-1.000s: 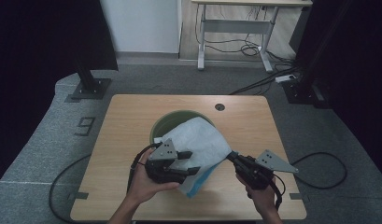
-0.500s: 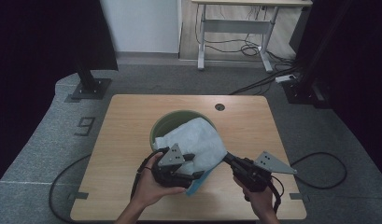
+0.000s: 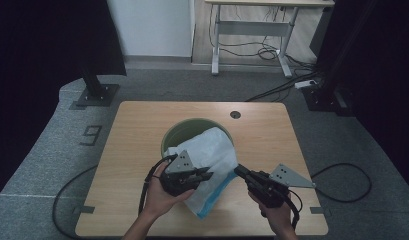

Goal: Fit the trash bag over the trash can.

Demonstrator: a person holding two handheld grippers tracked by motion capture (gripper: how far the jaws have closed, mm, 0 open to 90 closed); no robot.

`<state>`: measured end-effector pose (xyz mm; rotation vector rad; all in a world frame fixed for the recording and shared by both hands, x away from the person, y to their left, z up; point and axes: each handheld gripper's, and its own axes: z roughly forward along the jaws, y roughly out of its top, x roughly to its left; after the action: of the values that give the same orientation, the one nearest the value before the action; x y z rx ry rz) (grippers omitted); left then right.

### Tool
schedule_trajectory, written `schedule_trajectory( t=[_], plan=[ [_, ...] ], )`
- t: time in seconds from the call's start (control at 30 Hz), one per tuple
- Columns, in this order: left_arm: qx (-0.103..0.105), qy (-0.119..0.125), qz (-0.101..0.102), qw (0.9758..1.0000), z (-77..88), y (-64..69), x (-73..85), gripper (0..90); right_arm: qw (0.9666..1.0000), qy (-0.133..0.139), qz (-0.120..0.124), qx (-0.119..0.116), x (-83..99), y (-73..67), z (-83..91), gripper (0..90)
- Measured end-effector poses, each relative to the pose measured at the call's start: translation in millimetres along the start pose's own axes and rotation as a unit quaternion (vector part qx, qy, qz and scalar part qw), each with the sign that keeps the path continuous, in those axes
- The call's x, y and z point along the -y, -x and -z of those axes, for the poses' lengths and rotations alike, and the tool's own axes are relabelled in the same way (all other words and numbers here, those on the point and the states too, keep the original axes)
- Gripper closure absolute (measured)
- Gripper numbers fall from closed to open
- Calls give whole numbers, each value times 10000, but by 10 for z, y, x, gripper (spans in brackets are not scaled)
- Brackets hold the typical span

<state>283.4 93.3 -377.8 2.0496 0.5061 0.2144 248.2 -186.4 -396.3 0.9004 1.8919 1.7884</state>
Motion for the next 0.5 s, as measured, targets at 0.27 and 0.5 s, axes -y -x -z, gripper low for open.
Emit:
schedule_trajectory(
  t=[0.27, 0.5],
  plan=[
    [301, 305, 240, 9988, 151, -97, -18, 883, 10000, -4, 46, 60, -7, 30, 15, 883],
    [605, 667, 532, 9945, 268, -194, -53, 884, 10000, 6, 43, 43, -10, 34, 24, 879]
  ],
)
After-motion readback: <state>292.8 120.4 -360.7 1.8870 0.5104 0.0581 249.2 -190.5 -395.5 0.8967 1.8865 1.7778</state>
